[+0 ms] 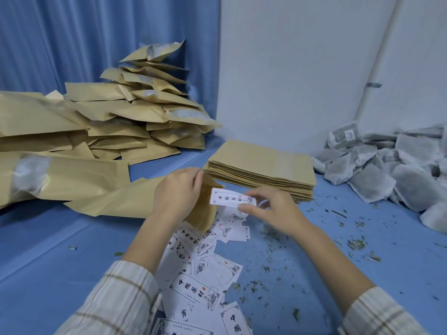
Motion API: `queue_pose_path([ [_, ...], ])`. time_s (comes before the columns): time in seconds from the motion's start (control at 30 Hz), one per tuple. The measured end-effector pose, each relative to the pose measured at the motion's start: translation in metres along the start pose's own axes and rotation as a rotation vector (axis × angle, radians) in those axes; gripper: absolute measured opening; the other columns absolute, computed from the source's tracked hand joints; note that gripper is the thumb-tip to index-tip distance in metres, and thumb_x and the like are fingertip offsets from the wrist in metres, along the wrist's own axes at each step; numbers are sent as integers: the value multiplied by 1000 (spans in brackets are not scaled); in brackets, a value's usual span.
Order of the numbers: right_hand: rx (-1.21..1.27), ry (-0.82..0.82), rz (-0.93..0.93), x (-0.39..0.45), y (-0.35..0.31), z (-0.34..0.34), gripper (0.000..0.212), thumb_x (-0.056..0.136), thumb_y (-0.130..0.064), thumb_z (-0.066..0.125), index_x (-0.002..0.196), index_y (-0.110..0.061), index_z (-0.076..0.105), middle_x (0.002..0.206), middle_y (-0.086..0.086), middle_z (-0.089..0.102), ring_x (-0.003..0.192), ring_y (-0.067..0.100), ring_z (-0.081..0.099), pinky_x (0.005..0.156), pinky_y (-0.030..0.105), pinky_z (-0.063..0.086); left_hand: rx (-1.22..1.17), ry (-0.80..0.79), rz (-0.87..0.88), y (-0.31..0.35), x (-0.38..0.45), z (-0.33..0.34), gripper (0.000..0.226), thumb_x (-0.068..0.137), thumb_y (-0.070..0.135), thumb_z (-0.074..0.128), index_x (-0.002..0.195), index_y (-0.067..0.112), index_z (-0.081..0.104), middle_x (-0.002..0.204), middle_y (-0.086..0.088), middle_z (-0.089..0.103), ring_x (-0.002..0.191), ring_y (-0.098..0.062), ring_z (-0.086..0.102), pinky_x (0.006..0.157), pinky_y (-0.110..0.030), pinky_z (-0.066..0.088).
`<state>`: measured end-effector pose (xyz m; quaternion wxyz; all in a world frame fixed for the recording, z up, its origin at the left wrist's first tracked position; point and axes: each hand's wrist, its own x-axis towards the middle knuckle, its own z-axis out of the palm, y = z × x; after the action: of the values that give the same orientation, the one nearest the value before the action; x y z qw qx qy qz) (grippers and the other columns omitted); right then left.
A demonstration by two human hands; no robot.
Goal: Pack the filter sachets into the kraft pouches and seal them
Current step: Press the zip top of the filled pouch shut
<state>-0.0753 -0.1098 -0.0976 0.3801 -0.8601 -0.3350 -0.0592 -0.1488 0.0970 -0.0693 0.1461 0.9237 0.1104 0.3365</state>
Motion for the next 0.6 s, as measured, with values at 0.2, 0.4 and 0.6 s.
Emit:
queue_pose_path([
  [0.2, -175, -91, -262, 24, -53, 25, 29, 83, -44, 64, 98, -18, 63, 94, -5, 62, 87, 12, 55, 73, 26, 42, -201, -17, 36, 14, 9, -26, 29, 98, 32, 43, 92, 19, 69, 75, -1, 66, 80, -25, 57, 66, -38, 45],
  [0.4, -522, -156, -300, 52, -94, 20, 48, 79, -47, 60, 112, -12, 54, 88, 7, 63, 81, 26, 60, 59, 29, 42, -410, -95, 111, 31, 21, -60, 26, 96, 29, 49, 98, 20, 73, 89, 1, 72, 90, -17, 60, 81, -29, 41],
  [0.6, -195, -206, -219, 74, -125, -28, 24, 68, -41, 55, 88, -28, 55, 82, -4, 62, 77, 14, 60, 61, 26, 47, -739, -335, 126, 34, 44, -97, 64, 76, 54, 68, 135, 39, 47, 131, 7, 57, 123, -6, 51, 106, -30, 39],
])
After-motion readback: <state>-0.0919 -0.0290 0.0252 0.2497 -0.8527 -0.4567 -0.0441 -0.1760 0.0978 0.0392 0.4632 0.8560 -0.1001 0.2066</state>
